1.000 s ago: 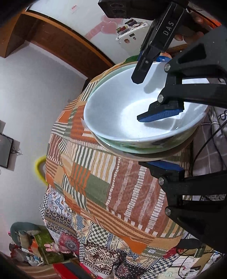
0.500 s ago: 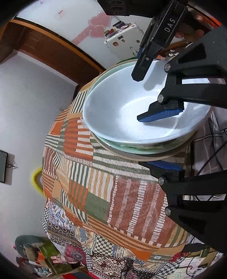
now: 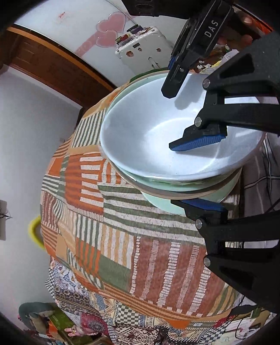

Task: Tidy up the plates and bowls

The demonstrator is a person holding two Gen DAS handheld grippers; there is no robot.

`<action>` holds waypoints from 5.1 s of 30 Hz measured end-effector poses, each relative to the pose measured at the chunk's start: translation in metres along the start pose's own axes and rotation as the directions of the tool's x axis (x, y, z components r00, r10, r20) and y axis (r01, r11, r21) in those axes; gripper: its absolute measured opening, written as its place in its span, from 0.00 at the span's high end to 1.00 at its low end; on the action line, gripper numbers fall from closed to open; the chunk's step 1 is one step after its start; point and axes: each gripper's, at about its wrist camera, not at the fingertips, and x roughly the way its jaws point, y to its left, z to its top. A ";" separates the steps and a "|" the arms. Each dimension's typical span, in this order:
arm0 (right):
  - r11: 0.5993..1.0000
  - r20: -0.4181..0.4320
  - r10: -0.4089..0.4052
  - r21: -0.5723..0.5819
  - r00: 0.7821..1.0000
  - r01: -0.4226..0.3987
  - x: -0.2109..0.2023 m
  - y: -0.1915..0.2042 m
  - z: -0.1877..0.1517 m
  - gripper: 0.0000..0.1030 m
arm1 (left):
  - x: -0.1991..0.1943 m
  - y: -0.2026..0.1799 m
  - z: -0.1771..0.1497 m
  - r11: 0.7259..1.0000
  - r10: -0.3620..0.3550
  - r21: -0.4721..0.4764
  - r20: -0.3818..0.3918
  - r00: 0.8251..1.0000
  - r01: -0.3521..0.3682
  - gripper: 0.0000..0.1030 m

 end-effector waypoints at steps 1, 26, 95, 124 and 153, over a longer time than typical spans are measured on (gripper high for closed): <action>1.000 -0.006 -0.002 0.001 1.000 0.002 0.001 -0.002 -0.001 0.67 | 0.003 0.000 0.000 1.000 -0.001 -0.002 -0.009 1.000 0.001 0.59; 0.999 -0.106 -0.007 0.045 0.994 0.012 0.030 -0.018 -0.006 0.67 | 0.045 0.011 0.003 1.000 0.000 -0.025 -0.096 0.995 -0.003 0.59; 0.984 0.527 0.035 -0.166 0.849 0.062 -0.163 0.051 0.002 0.11 | -0.199 -0.050 -0.006 0.987 -0.035 0.146 0.595 0.803 -0.065 0.01; 0.988 0.524 0.029 -0.143 0.851 0.054 -0.167 0.039 0.002 0.01 | -0.188 -0.052 -0.008 0.984 -0.015 0.155 0.576 0.817 -0.091 0.00; 0.989 0.510 0.036 -0.141 0.859 0.043 -0.164 0.038 0.002 0.01 | -0.185 -0.051 -0.005 0.984 -0.023 0.159 0.566 0.824 -0.082 0.00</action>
